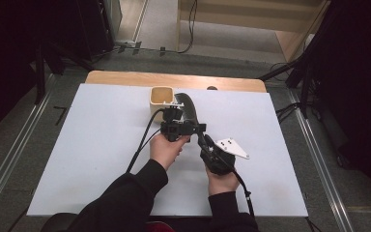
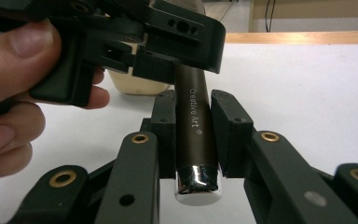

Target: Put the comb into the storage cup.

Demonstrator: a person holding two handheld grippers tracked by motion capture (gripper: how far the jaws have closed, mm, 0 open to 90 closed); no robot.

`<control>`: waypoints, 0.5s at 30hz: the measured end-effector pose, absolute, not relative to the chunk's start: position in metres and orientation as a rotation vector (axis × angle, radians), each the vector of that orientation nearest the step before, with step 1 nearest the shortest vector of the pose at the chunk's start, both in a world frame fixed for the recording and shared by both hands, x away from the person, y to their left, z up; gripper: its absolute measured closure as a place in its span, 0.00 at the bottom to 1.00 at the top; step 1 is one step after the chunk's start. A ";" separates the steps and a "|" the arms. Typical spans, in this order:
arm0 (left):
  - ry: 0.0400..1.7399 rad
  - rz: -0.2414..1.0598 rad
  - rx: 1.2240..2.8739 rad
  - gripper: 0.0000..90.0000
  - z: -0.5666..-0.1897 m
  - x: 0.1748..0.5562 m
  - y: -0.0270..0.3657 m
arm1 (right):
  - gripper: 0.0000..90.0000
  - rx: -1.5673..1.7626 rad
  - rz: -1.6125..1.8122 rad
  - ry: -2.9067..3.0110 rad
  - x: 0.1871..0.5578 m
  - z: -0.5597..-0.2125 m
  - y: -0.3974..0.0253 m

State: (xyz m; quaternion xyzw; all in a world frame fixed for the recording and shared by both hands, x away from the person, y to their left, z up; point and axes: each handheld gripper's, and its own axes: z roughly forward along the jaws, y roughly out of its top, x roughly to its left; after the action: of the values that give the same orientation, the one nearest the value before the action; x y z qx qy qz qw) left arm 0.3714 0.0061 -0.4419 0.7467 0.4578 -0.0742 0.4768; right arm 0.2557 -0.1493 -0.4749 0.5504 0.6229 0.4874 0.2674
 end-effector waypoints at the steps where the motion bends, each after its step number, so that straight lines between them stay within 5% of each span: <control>1: 1.123 -0.180 1.824 0.46 -0.442 0.371 0.006 | 0.78 1.484 1.314 1.678 0.256 -0.475 -0.149; 15: 1.198 -0.243 1.786 0.63 -0.448 0.376 0.010 | 0.78 1.485 1.298 1.660 0.256 -0.479 -0.142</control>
State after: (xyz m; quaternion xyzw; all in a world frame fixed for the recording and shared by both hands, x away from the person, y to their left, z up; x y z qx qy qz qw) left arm 0.3759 0.0096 -0.4484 0.7287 0.4886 -0.0992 0.4694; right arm 0.2560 -0.1424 -0.4786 0.5532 0.6185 0.4837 0.2783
